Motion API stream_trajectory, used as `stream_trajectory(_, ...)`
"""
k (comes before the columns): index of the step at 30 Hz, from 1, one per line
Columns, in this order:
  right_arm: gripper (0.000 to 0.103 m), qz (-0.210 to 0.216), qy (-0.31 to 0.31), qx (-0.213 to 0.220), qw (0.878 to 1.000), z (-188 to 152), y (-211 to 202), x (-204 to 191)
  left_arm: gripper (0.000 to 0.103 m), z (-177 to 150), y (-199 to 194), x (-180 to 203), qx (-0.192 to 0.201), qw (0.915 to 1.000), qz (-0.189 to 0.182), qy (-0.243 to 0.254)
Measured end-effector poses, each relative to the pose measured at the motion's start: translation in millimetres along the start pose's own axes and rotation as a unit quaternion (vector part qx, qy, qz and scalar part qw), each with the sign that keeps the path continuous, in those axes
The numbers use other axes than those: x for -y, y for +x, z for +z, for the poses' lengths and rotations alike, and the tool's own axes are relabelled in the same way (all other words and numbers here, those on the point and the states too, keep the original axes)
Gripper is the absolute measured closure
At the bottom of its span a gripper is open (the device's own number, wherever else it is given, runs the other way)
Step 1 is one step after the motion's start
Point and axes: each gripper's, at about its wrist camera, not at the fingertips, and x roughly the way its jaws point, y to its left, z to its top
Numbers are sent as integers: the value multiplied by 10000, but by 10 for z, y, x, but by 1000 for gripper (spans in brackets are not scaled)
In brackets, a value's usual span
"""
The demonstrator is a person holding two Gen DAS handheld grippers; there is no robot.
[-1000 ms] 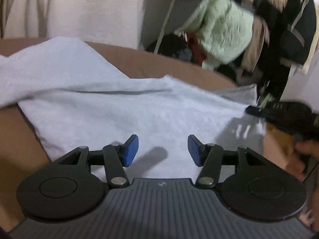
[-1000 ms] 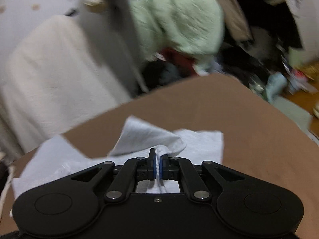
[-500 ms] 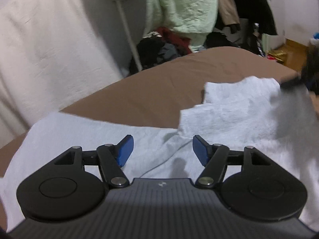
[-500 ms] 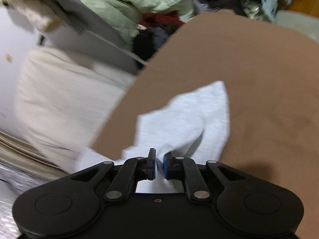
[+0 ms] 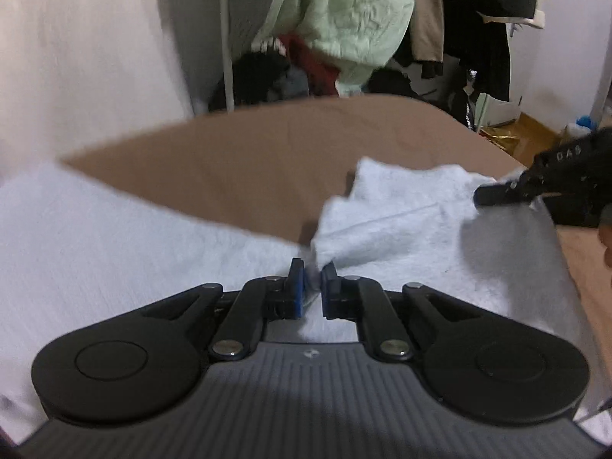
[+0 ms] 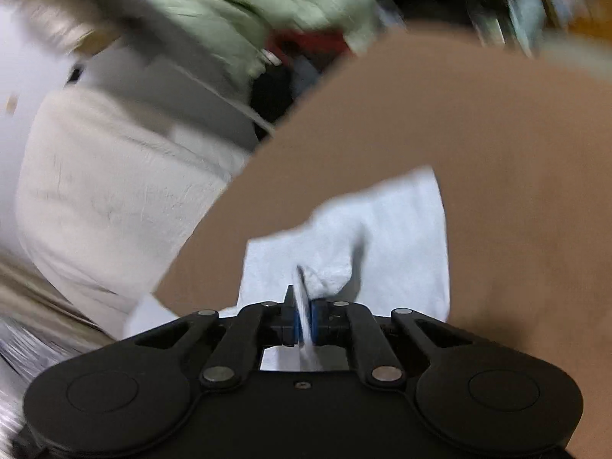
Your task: Fold clothes
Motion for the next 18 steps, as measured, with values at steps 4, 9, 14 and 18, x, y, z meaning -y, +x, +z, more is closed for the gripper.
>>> stream_trajectory(4, 97, 388, -514, 872, 9941, 56, -347, -208, 95, 263, -105, -43, 584, 9977, -97, -316)
stream_trajectory(9, 97, 26, -718, 1232, 9898, 157, -542, -166, 95, 480, 183, 153, 405, 9988, -243, 150)
stream_trajectory(14, 89, -498, -24, 495, 9975, 150, -129, 199, 84, 438, 802, 200, -454, 9981, 406, 136)
stream_trajectory(18, 82, -1102, -384, 535, 9917, 176, -144, 54, 47, 465, 783, 247, -185, 9944, 1015, 211)
